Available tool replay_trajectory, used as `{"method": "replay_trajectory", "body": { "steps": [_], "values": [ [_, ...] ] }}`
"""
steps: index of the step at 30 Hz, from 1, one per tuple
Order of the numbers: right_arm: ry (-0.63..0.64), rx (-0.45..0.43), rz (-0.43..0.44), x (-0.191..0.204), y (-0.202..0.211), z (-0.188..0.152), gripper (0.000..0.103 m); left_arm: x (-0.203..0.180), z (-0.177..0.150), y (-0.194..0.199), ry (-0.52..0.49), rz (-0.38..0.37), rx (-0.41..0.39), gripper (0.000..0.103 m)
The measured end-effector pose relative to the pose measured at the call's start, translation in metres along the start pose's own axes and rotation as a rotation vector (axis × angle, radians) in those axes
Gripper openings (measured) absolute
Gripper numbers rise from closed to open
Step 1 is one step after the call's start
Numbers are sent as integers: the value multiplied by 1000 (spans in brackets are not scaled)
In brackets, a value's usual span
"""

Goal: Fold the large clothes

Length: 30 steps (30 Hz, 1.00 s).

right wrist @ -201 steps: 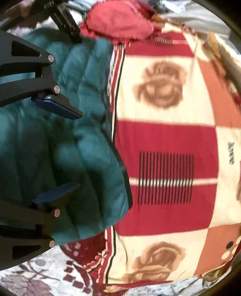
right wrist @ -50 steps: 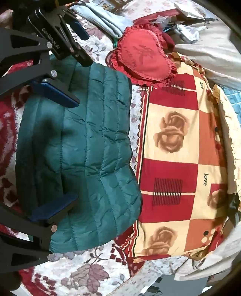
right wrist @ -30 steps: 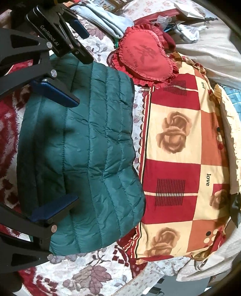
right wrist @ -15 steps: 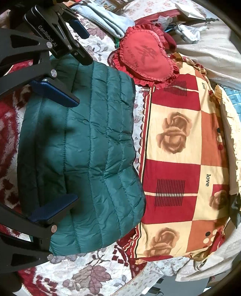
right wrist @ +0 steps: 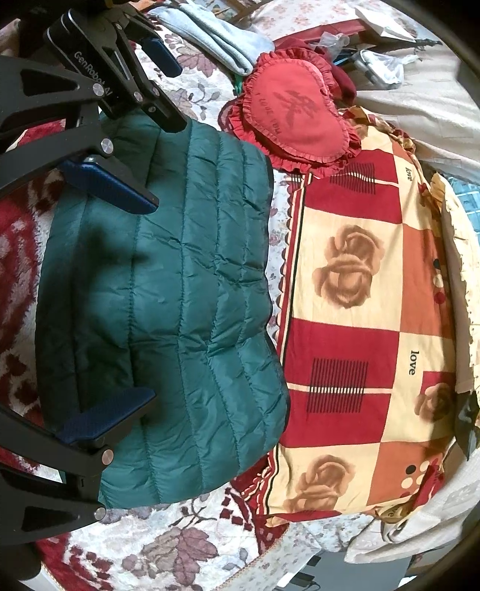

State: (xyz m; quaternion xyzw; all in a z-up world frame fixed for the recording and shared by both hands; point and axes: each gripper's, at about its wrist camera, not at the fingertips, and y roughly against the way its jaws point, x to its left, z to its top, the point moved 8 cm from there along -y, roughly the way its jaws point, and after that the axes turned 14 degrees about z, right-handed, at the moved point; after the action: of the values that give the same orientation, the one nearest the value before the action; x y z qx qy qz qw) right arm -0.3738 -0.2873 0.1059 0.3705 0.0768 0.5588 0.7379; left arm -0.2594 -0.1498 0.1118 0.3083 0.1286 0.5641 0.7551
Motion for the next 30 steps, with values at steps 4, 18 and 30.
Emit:
{"method": "replay_trajectory", "body": {
  "steps": [4, 18, 30],
  "values": [
    [0, 6, 1, 0, 0, -2, 94, -1, -2, -1, 3, -6, 11, 92],
    [-2, 14, 5, 1, -2, -4, 94, -2, -3, 0, -7, 3, 6, 92],
    [-2, 18, 5, 2, -4, -6, 94, -1, -5, 0, -9, -1, 8, 91]
  ]
}}
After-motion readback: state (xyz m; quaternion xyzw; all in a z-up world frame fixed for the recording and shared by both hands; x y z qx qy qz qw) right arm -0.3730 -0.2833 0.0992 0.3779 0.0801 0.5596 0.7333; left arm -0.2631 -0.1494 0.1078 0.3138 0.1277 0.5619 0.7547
